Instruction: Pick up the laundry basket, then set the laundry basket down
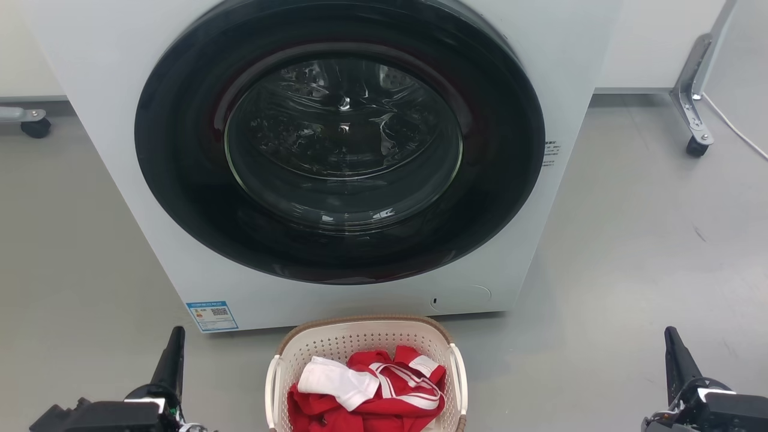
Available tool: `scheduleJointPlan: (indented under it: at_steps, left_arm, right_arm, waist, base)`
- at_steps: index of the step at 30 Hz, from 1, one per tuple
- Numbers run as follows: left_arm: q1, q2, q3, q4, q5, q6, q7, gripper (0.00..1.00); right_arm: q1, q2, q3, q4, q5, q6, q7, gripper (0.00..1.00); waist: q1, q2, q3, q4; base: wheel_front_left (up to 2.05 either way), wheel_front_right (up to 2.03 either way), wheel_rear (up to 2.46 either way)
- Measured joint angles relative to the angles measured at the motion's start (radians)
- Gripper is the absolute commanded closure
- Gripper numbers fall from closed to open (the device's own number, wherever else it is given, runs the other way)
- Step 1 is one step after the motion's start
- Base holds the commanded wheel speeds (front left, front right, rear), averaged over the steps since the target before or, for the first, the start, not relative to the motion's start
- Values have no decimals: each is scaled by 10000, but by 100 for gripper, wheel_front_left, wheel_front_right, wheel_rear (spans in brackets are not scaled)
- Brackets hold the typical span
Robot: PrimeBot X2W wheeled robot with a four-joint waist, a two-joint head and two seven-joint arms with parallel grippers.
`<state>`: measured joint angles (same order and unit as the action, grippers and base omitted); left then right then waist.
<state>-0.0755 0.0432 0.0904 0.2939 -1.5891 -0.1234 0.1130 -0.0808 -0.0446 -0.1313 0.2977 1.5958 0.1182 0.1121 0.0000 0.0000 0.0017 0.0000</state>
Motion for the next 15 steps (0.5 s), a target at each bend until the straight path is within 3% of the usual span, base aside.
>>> scheduleJointPlan:
  at_steps: [15]
  left_arm:
    - [-45, -17, 4, 12, -117, 0, 0, 100]
  right_arm:
    - [-115, 4, -8, 8, 12, 8, 12, 100]
  waist:
    - [0, 0, 0, 0]
  base:
    - [0, 0, 0]
